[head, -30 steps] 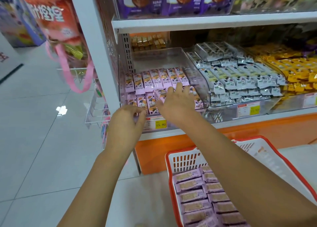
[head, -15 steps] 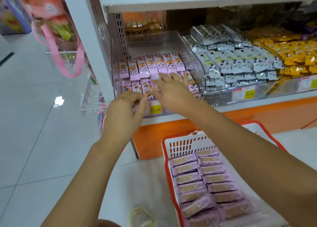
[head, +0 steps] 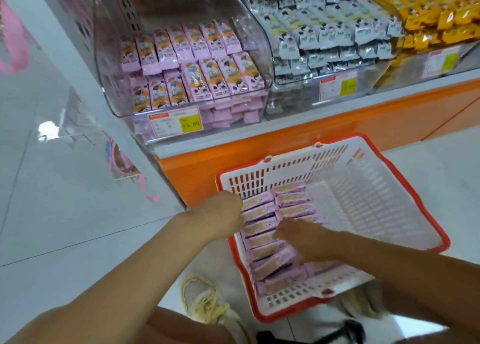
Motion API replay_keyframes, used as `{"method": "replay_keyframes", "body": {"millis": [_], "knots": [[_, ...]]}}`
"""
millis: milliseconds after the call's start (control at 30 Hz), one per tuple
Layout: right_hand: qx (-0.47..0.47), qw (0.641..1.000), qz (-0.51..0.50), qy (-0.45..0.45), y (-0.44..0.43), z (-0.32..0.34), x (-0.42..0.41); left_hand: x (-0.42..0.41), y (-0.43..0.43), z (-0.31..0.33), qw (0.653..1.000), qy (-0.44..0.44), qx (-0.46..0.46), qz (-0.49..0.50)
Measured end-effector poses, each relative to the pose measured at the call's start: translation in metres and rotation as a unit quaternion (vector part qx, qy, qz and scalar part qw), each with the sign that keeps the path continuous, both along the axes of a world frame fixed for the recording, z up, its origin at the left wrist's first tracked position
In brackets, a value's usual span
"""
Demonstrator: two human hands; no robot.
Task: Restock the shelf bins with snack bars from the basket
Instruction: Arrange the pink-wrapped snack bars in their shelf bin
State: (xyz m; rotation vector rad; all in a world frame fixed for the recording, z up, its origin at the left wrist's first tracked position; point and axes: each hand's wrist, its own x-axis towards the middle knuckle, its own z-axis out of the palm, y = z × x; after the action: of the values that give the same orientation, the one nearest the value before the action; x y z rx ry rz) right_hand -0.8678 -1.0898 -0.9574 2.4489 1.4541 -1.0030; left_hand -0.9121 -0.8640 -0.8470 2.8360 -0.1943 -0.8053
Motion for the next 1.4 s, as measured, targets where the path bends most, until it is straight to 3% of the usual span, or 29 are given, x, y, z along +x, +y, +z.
{"method": "replay_keyframes", "body": {"millis": [133, 300, 533, 633, 767, 1133, 1300, 1400], "knots": [[-0.026, 0.998, 0.038, 0.046, -0.005, -0.035, -0.016, -0.005, -0.009, -0.012, 0.997, 0.065, 0.018, -0.023], [0.023, 0.996, 0.055, 0.066, -0.003, -0.065, -0.019, -0.007, -0.012, -0.015, 0.997, 0.064, 0.024, -0.047], [0.034, 0.987, 0.151, 0.037, -0.009, -0.082, -0.014, 0.0, -0.012, -0.012, 0.997, 0.065, 0.01, -0.043], [0.08, 0.982, 0.173, 0.007, -0.011, -0.08, -0.016, 0.001, -0.011, -0.013, 0.997, 0.069, 0.009, -0.043], [0.085, 0.987, 0.134, -0.009, -0.019, -0.082, -0.022, 0.0, -0.01, -0.012, 0.996, 0.077, 0.012, -0.039], [0.124, 0.977, 0.17, -0.028, -0.018, -0.082, -0.024, -0.001, -0.008, -0.014, 0.997, 0.078, 0.004, -0.014], [0.07, 0.995, 0.074, -0.02, -0.011, -0.078, -0.018, -0.002, -0.006, -0.015, 0.997, 0.069, 0.003, -0.022], [0.064, 0.996, 0.066, -0.01, -0.01, -0.076, -0.017, -0.001, -0.006, -0.015, 0.997, 0.068, -0.002, -0.021]]}}
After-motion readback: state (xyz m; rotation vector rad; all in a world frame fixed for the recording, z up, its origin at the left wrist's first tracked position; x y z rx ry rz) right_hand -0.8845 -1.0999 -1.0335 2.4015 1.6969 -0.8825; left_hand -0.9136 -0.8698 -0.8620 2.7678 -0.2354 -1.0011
